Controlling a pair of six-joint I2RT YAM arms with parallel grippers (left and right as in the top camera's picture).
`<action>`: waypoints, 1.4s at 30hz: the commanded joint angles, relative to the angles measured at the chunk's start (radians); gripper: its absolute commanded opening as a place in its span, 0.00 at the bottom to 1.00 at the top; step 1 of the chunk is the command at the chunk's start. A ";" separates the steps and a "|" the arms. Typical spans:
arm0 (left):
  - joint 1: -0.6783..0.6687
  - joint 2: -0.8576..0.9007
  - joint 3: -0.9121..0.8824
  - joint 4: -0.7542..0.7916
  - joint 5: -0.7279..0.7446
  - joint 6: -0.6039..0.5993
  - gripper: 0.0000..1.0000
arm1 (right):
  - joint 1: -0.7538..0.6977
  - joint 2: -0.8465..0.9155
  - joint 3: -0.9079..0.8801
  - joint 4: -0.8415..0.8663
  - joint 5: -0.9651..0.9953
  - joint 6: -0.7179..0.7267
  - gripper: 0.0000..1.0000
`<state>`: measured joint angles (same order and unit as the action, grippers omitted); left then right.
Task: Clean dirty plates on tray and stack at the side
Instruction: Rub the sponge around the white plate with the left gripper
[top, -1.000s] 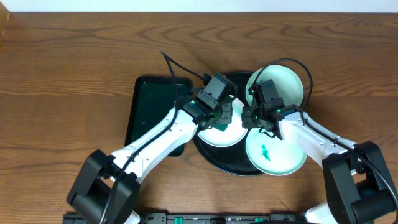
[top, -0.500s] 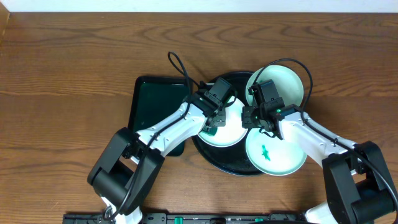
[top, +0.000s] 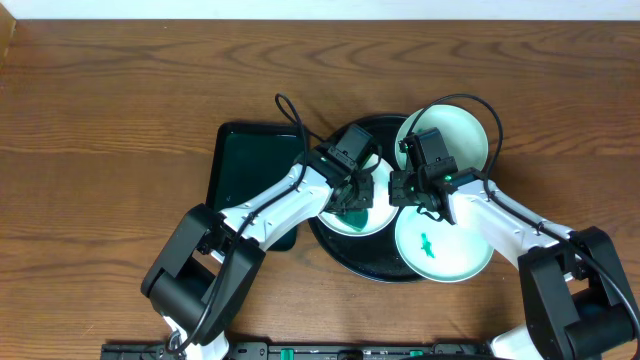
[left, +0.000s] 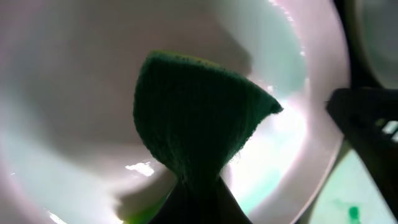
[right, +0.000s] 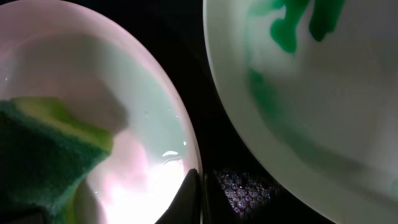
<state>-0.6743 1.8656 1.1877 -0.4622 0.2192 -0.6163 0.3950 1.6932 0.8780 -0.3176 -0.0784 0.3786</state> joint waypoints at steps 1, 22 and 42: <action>0.001 0.006 0.002 0.022 0.032 -0.030 0.08 | 0.013 -0.005 0.017 0.002 -0.009 -0.013 0.01; 0.093 -0.130 0.014 0.023 -0.062 0.017 0.07 | 0.013 -0.005 0.017 0.004 -0.009 -0.013 0.01; 0.058 0.082 0.008 -0.012 -0.039 0.016 0.08 | 0.013 -0.005 0.017 0.009 -0.009 -0.013 0.01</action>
<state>-0.5915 1.8950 1.1915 -0.4637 0.1284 -0.6048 0.3950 1.6932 0.8780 -0.3164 -0.0788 0.3786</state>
